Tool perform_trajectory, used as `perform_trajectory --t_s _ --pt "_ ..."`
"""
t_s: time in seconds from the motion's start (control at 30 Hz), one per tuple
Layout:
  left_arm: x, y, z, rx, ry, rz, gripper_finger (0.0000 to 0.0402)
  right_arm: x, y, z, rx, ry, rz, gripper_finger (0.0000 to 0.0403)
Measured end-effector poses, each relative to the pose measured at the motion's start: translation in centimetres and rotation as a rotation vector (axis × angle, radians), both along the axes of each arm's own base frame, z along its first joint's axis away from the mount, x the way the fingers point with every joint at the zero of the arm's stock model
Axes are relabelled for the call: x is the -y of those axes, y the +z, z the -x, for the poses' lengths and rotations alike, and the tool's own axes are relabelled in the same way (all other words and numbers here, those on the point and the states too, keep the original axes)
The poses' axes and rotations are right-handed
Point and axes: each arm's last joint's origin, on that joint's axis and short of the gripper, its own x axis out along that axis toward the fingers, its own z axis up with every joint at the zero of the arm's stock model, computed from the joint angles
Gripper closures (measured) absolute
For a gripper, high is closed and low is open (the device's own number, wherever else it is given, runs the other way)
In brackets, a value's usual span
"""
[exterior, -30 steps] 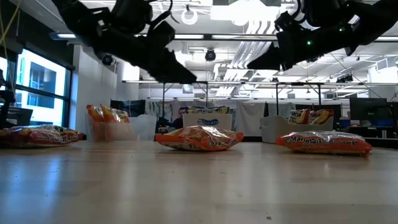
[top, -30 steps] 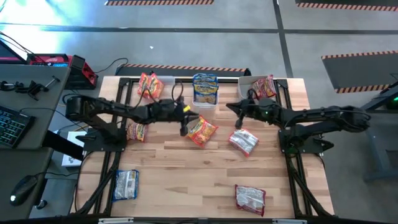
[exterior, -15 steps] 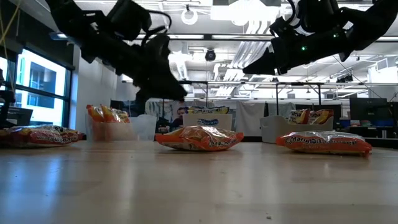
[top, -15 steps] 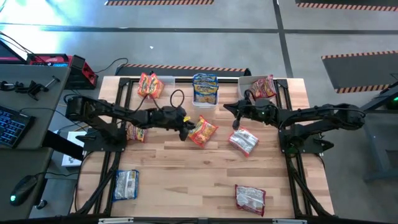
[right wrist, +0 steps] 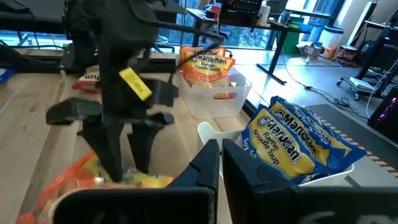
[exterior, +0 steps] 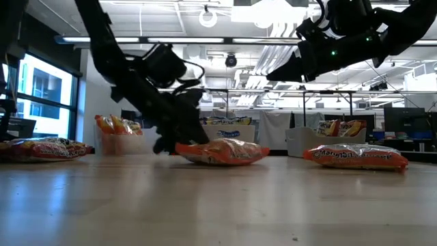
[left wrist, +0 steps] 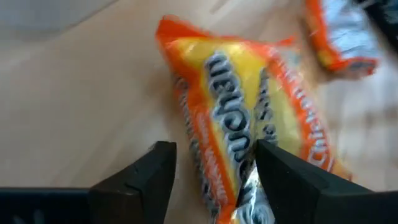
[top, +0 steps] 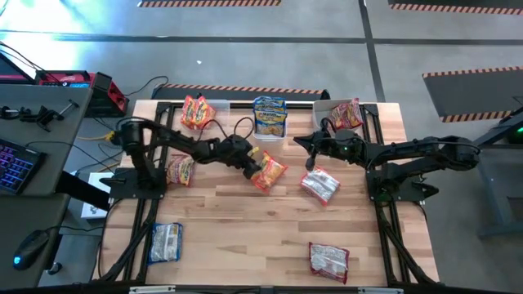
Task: Sort Maruchan noodles
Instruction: Put the left orange noodle pack into the transparent bin
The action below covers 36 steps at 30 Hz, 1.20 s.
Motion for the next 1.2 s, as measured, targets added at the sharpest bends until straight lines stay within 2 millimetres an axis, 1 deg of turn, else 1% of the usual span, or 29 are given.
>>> perform_trajectory --t_s 0.2,0.3,0.4,0.6,0.67,0.77,0.9,1.07,1.2 --pt "-0.9 -1.5 -1.9 0.087 -0.110 0.016 0.0194 0.0 0.0 0.0 0.000 0.002 0.001 0.0399" --pt "-0.9 -2.1 -2.3 0.095 -0.141 0.004 0.0215 0.0 0.0 0.0 -0.004 0.007 0.010 0.0399" --pt "-0.9 -2.0 -2.4 0.114 -0.163 -0.016 0.0259 0.0 0.0 0.0 -0.007 0.008 0.016 0.0399" --pt "-0.7 -1.1 -2.2 0.134 -0.207 -0.031 0.0376 0.0 0.0 0.0 -0.007 0.009 0.018 0.0399" --pt "-0.7 -0.6 -2.2 0.147 -0.211 -0.038 0.0394 0.0 0.0 0.0 -0.008 0.009 0.020 0.0399" --pt "-0.6 0.9 -2.1 0.172 -0.224 -0.053 0.0390 0.0 0.0 0.0 -0.008 0.009 0.020 0.0399" --pt "-0.4 4.0 -1.1 0.162 -0.228 -0.097 0.0399 0.0 0.0 0.0 -0.008 0.009 0.020 0.0399" --pt "-0.2 9.0 1.9 0.101 -0.169 -0.189 0.0400 0.0 0.0 0.0 -0.009 0.009 0.023 0.0399" --pt "-0.3 13.2 4.7 -0.016 -0.059 -0.283 0.0400 0.0 0.0 0.0 -0.009 0.009 0.023 0.0399"
